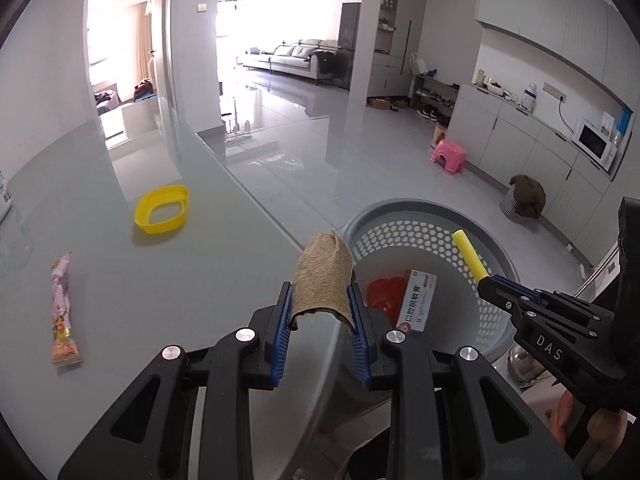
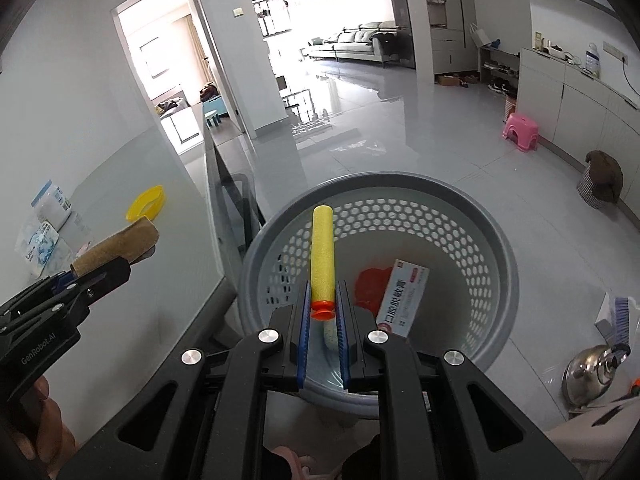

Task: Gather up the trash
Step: 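Grasp the yellow foam dart with the right tool while the left tool holds the wrapper, then lower the dart and wrapper into the grey basket and open both tools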

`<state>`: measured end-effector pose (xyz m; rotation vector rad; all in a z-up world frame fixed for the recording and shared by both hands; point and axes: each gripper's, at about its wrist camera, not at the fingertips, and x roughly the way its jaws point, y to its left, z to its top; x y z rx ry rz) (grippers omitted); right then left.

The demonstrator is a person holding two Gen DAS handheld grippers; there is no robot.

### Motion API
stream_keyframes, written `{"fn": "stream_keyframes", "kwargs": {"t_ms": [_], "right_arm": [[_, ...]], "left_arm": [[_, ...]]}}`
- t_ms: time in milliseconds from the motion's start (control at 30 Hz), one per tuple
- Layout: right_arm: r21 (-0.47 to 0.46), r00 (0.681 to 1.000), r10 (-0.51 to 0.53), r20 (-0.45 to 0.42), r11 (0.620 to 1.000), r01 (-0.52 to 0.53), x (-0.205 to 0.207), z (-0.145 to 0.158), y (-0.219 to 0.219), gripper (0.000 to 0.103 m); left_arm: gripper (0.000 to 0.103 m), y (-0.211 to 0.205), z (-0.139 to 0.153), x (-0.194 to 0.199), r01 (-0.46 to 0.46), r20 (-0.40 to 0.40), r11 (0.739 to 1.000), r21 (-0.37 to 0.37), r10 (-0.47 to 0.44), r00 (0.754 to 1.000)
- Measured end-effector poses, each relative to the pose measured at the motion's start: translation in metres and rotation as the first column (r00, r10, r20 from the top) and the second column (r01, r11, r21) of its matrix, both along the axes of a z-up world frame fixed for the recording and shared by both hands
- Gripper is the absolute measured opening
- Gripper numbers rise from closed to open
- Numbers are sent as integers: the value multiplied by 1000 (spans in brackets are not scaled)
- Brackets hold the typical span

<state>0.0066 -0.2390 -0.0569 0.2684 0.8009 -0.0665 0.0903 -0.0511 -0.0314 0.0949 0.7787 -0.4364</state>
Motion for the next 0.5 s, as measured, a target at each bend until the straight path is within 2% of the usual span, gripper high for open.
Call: {"fn": "stream_keyframes", "kwargs": {"t_ms": [233,500], "right_arm": [[40,998,-64,-3,997,64,-8,-11,-46,12],[53,996,-85,-19,995,85,-5,-26,-67,12]], "left_arm": [[27,-47,-12,5,70,-23,997,39,-70,997],[27,-84,-32,17,119,-75,990,74,-113,991]]}}
